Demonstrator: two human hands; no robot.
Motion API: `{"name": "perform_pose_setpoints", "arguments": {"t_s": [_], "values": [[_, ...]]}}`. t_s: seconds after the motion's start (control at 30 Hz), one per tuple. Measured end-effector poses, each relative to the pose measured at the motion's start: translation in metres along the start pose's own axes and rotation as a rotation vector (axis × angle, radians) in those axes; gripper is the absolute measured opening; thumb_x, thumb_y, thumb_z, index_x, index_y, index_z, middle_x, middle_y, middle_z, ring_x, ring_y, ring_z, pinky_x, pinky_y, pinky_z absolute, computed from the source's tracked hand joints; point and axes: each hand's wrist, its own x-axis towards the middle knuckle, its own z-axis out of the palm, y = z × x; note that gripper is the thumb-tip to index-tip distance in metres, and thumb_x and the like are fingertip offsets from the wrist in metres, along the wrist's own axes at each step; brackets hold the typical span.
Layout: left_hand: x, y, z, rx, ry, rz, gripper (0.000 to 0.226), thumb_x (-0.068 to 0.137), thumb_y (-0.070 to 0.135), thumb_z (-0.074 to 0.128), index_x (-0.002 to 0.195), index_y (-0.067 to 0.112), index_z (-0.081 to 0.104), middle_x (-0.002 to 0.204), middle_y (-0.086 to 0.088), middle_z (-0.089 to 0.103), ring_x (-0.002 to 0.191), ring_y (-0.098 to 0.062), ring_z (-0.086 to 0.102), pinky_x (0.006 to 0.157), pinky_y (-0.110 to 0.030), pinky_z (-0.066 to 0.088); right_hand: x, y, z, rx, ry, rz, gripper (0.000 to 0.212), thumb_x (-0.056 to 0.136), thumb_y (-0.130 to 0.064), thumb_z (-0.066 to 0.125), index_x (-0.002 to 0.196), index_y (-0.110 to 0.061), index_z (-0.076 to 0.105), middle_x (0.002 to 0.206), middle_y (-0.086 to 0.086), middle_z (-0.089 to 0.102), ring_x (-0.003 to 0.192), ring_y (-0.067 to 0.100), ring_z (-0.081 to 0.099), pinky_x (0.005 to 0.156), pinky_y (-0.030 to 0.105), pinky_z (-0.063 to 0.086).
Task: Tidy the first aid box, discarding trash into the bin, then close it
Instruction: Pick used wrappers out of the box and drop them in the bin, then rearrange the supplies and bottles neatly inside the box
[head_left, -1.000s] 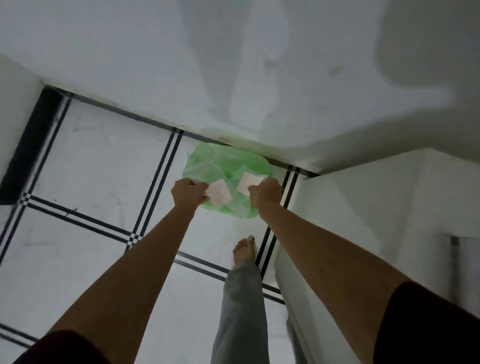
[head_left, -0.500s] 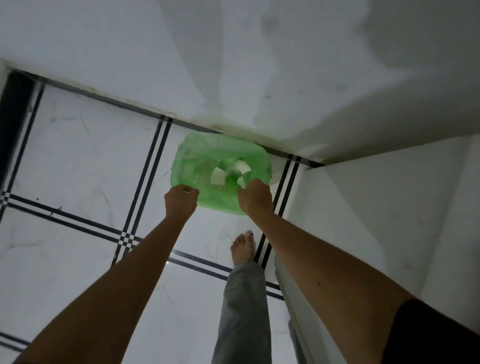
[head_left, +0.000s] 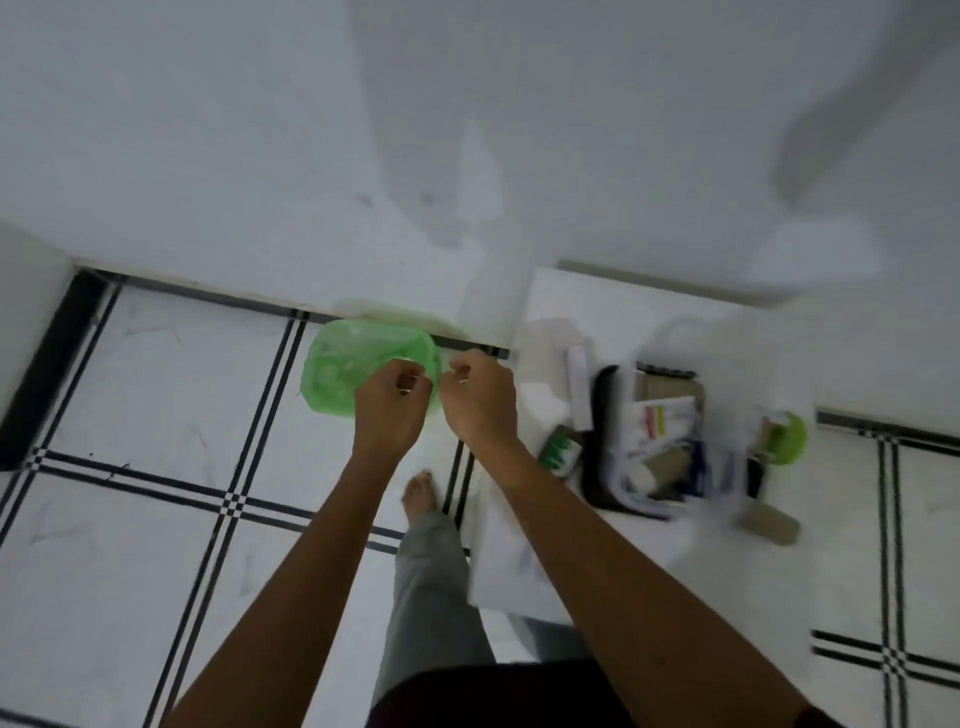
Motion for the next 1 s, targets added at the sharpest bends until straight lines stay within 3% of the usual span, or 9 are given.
{"name": "perform_pose_setpoints", "arguments": {"t_s": [0.2,0.3,0.4,0.53,0.63,0.8,0.93,1.0], "values": [[-0.123,0.057,0.036,0.094,-0.093,0.113,0.015,0.085,0.013,0.060,0.090,0.002,0.068,0.083,-0.007,0.067,0.076,-0.014,0.057,0.058,-0.013,0.035,-0.085,0.047,-0.127,-0.043,0.074,-0.073,0.019,0.085,-0.014,0.059,0.102,-0.011,0.067,0.100,0.005,0.071,0.093,0.019,0.065,0.079,0.029,0.051],[-0.161,0.059,0.063,0.194,-0.212,0.053,0.014,0.083,0.017,0.059,0.086,0.005,0.066,0.085,-0.010,0.068,0.079,-0.024,0.061,0.066,-0.024,0.037,-0.113,0.074,-0.166,-0.062,0.080,-0.048,0.017,0.088,-0.010,0.059,0.102,-0.008,0.067,0.097,0.003,0.068,0.089,0.013,0.061,0.073,0.022,0.045],[-0.185,0.056,0.088,0.279,-0.286,0.020,0.017,0.081,0.017,0.059,0.089,0.003,0.066,0.089,-0.013,0.069,0.085,-0.028,0.062,0.068,-0.025,0.039,-0.129,0.100,-0.186,-0.051,0.088,-0.015,0.016,0.085,-0.008,0.060,0.098,-0.005,0.068,0.102,0.011,0.068,0.091,0.024,0.066,0.075,0.030,0.052],[-0.200,0.039,0.108,0.335,-0.288,-0.048,0.024,0.080,0.020,0.065,0.094,0.001,0.062,0.090,-0.014,0.064,0.083,-0.027,0.059,0.068,-0.027,0.039,-0.137,0.131,-0.192,-0.057,0.107,0.046,0.018,0.082,-0.007,0.061,0.098,-0.004,0.068,0.099,0.012,0.070,0.093,0.027,0.065,0.073,0.026,0.046],[-0.194,0.017,0.117,0.354,-0.270,-0.162,0.047,0.075,0.026,0.073,0.108,-0.002,0.056,0.110,-0.018,0.061,0.101,-0.033,0.059,0.077,-0.032,0.043,-0.136,0.146,-0.197,-0.053,0.158,0.075,0.017,0.081,-0.008,0.062,0.096,-0.005,0.068,0.097,0.010,0.070,0.090,0.023,0.063,0.073,0.026,0.045],[-0.185,-0.001,0.136,0.430,-0.224,-0.271,0.084,0.061,0.044,0.084,0.120,0.000,0.044,0.118,-0.019,0.049,0.113,-0.036,0.051,0.093,-0.046,0.046,-0.119,0.172,-0.207,-0.072,0.175,0.149,0.004,0.083,-0.008,0.063,0.085,-0.012,0.065,0.083,0.007,0.066,0.080,0.021,0.062,0.076,0.031,0.053],[-0.168,-0.005,0.149,0.437,-0.238,-0.295,0.088,0.053,0.049,0.087,0.119,0.007,0.046,0.113,-0.014,0.055,0.110,-0.032,0.056,0.093,-0.051,0.050,-0.106,0.176,-0.215,-0.068,0.170,0.142,0.009,0.079,-0.010,0.067,0.074,-0.013,0.060,0.069,0.004,0.061,0.066,0.018,0.058,0.067,0.029,0.052],[-0.161,-0.007,0.153,0.466,-0.282,-0.318,0.080,0.052,0.052,0.085,0.112,0.012,0.052,0.107,-0.008,0.060,0.105,-0.029,0.059,0.093,-0.051,0.049,-0.102,0.179,-0.222,-0.056,0.193,0.147,0.009,0.079,-0.010,0.066,0.074,-0.011,0.059,0.068,0.004,0.060,0.063,0.016,0.056,0.061,0.024,0.049]]}}
